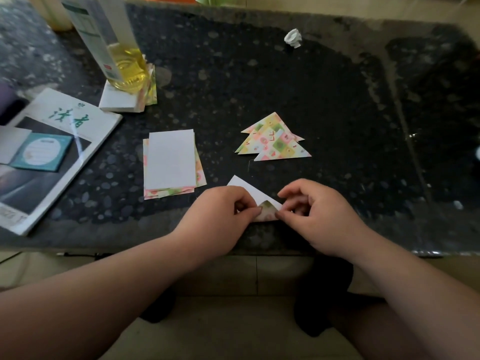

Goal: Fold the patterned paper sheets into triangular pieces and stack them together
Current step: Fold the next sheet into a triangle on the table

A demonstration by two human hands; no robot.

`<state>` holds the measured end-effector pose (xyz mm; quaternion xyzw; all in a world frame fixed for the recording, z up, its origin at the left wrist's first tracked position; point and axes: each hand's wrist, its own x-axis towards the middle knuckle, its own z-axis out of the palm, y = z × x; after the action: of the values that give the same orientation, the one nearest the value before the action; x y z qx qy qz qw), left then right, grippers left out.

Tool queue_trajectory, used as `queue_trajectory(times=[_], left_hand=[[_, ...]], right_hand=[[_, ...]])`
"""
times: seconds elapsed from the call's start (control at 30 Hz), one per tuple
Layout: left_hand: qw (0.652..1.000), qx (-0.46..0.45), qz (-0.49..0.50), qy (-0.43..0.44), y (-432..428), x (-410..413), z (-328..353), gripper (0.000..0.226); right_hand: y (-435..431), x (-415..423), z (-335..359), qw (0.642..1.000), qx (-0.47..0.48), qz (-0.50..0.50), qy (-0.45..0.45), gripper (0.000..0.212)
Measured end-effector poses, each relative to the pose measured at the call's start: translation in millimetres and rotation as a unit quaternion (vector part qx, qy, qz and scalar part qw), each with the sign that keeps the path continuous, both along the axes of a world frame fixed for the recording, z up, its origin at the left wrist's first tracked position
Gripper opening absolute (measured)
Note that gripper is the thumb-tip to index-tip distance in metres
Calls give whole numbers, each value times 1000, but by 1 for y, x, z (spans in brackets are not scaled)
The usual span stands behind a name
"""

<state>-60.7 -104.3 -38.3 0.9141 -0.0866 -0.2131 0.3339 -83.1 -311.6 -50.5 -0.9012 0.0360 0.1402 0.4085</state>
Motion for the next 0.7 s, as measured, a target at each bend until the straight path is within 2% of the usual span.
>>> queue_trajectory(times=[0.17, 0.33, 0.4, 0.43, 0.5, 0.53, 0.63, 0.7], left_hand=[[999, 1, 28, 29, 0, 5, 2, 16], [998, 7, 41, 36, 0, 9, 4, 7], [1000, 30, 8, -2, 2, 4, 3, 25], [996, 56, -29, -60, 4, -2, 0, 33], [967, 123, -117, -189, 4, -18, -4, 47], [953, 156, -146, -216, 1, -26, -4, 54], [931, 225, -237, -165, -10, -48, -4, 89], [918, 249, -285, -116, -14, -57, -7, 95]], right_hand=[[1, 5, -1, 999, 9, -40, 16, 19], [8, 8, -4, 997, 23, -73, 33, 17], [11, 10, -6, 995, 5, -90, 37, 17], [13, 12, -7, 994, -1, -99, 36, 18], [15, 14, -7, 993, -8, -110, 32, 18], [15, 15, -8, 993, -13, -113, 31, 18], [18, 15, -8, 992, -21, -118, 27, 18], [20, 16, -9, 992, -19, -124, 25, 18]])
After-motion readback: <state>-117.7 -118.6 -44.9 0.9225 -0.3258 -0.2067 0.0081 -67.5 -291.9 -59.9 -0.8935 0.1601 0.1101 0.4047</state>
